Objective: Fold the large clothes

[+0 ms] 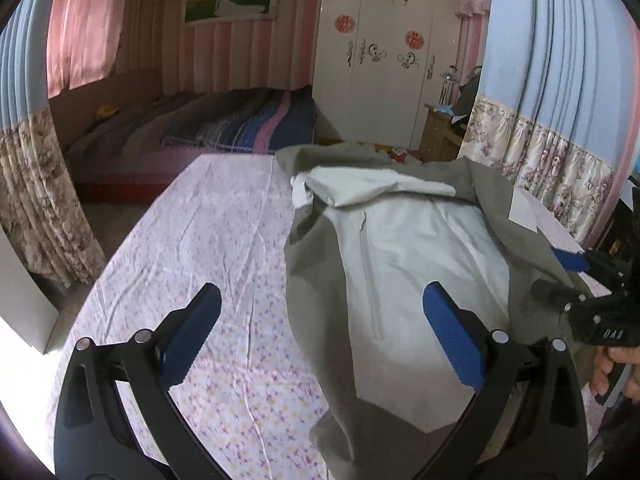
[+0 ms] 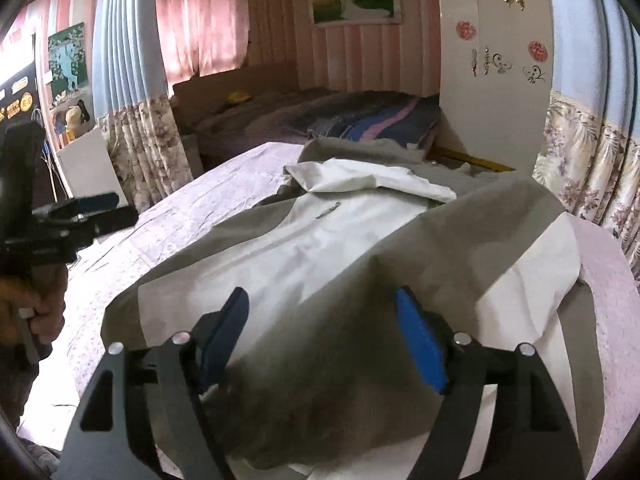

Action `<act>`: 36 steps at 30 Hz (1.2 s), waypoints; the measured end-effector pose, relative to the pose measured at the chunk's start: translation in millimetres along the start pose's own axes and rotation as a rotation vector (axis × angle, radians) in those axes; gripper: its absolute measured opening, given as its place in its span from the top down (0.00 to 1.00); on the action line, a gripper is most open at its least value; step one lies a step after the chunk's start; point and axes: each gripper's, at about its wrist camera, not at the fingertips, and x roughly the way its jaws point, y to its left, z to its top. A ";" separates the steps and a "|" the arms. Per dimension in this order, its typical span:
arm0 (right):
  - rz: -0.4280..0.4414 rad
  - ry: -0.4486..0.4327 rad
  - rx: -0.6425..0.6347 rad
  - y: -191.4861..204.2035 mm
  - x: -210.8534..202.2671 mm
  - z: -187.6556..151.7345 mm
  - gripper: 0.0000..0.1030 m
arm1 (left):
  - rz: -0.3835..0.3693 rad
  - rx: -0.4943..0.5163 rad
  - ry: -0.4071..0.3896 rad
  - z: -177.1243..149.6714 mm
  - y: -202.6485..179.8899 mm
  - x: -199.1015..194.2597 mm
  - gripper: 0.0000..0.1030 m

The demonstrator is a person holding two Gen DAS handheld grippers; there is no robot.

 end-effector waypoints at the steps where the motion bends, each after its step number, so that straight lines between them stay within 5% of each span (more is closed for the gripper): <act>1: -0.013 -0.016 0.010 -4.9 -6.3 -2.8 0.26 | -0.006 -0.003 0.006 -3.4 -2.0 0.7 0.03; 12: -0.098 -0.257 0.208 -77.8 -92.7 -24.4 0.16 | -0.102 0.013 0.026 -27.5 -63.1 -3.8 0.03; 17: -0.139 -0.236 0.250 -107.1 -95.9 -35.5 0.13 | -0.144 0.066 0.050 -39.3 -93.7 -2.8 0.03; 26: -0.150 -0.206 0.276 -127.3 -91.3 -44.7 0.13 | -0.236 0.007 0.147 -51.5 -128.7 38.7 0.03; 30: -0.159 -0.202 0.262 -128.7 -90.6 -44.6 0.13 | -0.237 0.032 0.167 -47.8 -142.0 55.6 0.21; 32: -0.159 -0.195 0.261 -130.1 -88.9 -43.8 0.13 | -0.248 0.038 0.201 -47.6 -146.3 68.5 0.46; 33: -0.161 -0.192 0.259 -130.0 -87.7 -43.8 0.13 | -0.261 0.037 0.213 -47.8 -146.3 73.1 0.74; 34: -0.164 -0.189 0.255 -130.3 -86.6 -43.3 0.13 | -0.269 0.028 0.224 -46.6 -144.7 78.4 0.88; 36: -0.172 -0.181 0.242 -131.5 -84.3 -41.2 0.13 | -0.273 0.015 0.198 -40.3 -141.5 78.6 0.90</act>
